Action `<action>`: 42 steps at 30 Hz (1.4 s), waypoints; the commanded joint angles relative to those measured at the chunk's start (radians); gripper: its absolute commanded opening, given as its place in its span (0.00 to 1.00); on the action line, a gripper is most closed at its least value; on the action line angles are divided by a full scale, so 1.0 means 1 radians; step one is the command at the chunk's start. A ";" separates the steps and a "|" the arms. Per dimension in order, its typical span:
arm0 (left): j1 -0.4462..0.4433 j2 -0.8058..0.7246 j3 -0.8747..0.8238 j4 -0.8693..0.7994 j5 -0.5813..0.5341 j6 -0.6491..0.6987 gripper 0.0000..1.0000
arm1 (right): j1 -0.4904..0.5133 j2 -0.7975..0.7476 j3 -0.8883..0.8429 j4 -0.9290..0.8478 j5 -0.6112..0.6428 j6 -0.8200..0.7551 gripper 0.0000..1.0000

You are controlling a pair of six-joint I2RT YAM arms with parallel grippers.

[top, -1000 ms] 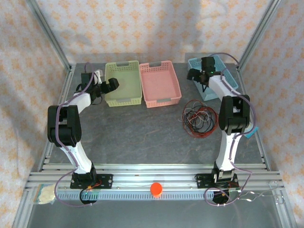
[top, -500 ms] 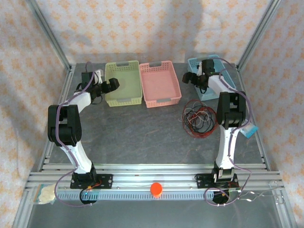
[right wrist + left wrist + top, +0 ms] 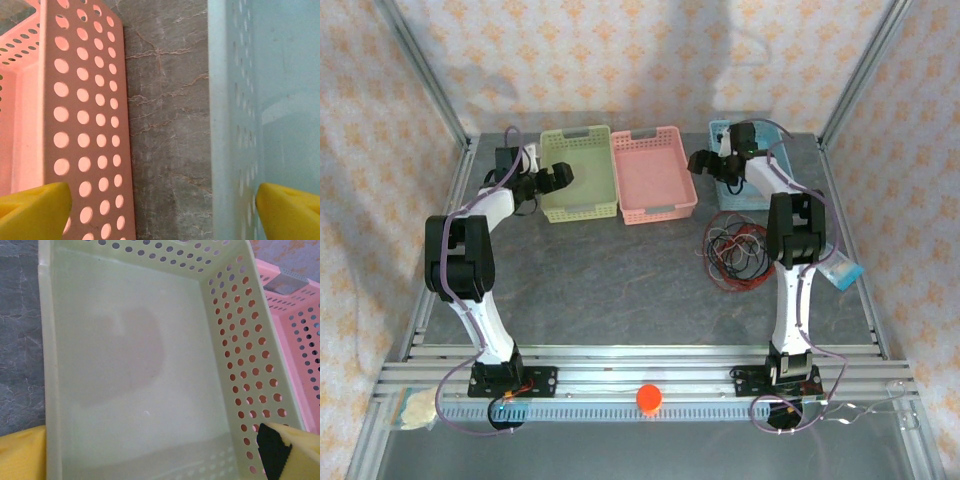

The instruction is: Untangle the cables

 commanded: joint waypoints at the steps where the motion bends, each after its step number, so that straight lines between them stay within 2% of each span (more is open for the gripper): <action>1: -0.032 0.014 0.034 -0.015 0.047 0.021 0.99 | 0.052 0.000 -0.007 0.032 -0.048 0.015 0.97; 5: -0.032 0.041 0.036 -0.021 0.039 0.024 0.99 | 0.053 -0.050 -0.059 0.076 -0.011 0.032 0.97; 10: -0.032 0.046 0.043 -0.027 0.030 0.020 0.99 | 0.042 -0.119 -0.126 0.123 0.150 0.110 0.98; 12: -0.032 0.046 0.045 -0.029 0.026 0.020 0.99 | 0.030 -0.147 -0.166 0.158 0.177 0.156 0.98; 15: -0.032 0.046 0.048 -0.034 0.024 0.021 0.99 | 0.017 -0.177 -0.209 0.220 0.138 0.184 0.99; 19: -0.032 0.049 0.053 -0.034 0.028 0.019 0.99 | 0.015 -0.180 -0.229 0.288 -0.045 0.169 1.00; 22: -0.033 0.053 0.056 -0.032 0.033 0.017 0.99 | 0.016 -0.151 -0.208 0.275 -0.104 0.160 1.00; 28: -0.039 0.063 0.060 -0.027 0.052 0.014 0.99 | 0.025 -0.102 -0.159 0.206 -0.108 0.104 1.00; 34: -0.065 0.087 0.103 -0.057 0.063 0.043 0.99 | 0.061 -0.092 -0.105 0.128 -0.060 0.021 0.98; 42: -0.083 0.114 0.151 -0.081 0.116 0.070 0.95 | 0.066 -0.158 -0.184 0.142 -0.037 0.011 0.94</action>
